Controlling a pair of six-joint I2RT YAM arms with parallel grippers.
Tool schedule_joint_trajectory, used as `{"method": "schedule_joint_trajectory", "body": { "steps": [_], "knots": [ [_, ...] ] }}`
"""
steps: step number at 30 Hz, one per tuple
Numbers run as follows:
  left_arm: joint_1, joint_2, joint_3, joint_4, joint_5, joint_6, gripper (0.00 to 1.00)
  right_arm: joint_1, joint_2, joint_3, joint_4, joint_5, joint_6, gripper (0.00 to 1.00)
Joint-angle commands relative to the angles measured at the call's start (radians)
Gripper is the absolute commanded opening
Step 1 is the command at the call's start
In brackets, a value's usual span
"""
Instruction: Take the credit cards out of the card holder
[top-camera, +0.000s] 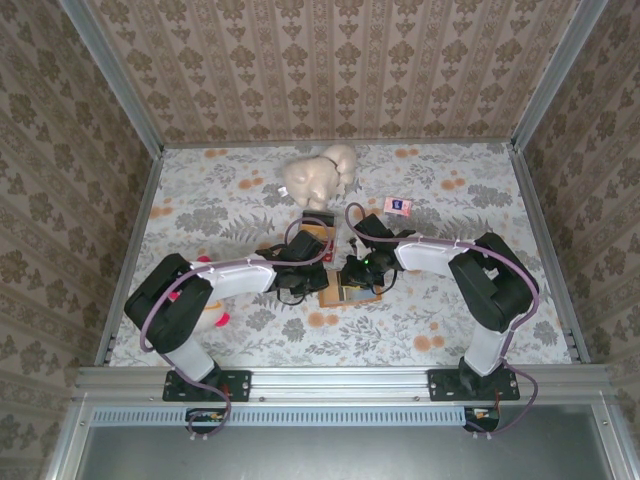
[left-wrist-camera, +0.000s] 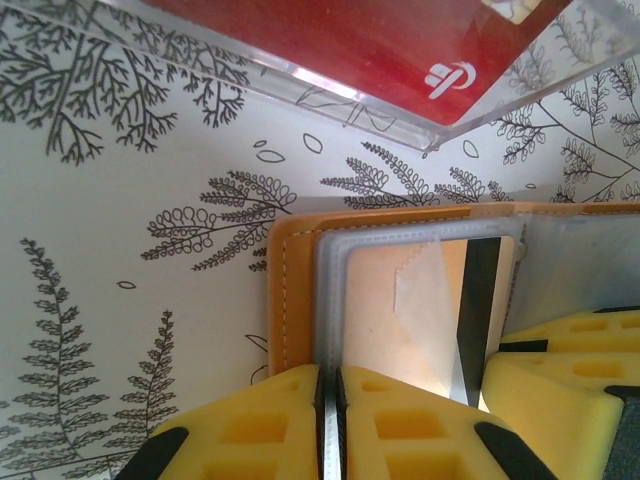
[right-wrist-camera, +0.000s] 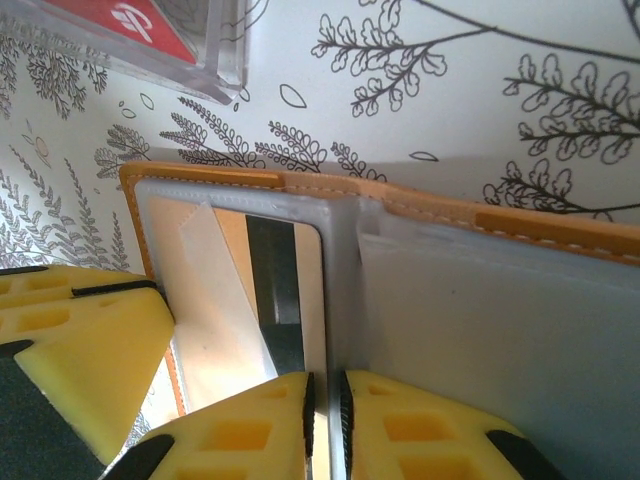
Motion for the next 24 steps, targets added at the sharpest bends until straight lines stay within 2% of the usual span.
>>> {"method": "schedule_joint_trajectory", "body": {
  "steps": [1, 15, 19, 24],
  "knots": [
    [-0.003, 0.027, -0.013, -0.023, 0.015, -0.008, 0.13, 0.008, 0.023, 0.010, 0.002, -0.016, -0.006, 0.16],
    [-0.001, 0.016, -0.013, -0.082, -0.016, 0.020, 0.16, 0.001, -0.062, -0.020, 0.002, 0.011, -0.015, 0.04],
    [-0.001, 0.029, -0.014, -0.074, -0.007, 0.022, 0.14, -0.002, -0.069, -0.030, 0.019, -0.004, -0.012, 0.05],
    [-0.001, 0.037, -0.012, -0.069, -0.001, 0.025, 0.13, -0.002, -0.050, -0.032, 0.037, -0.020, 0.002, 0.14]
  ]
}}
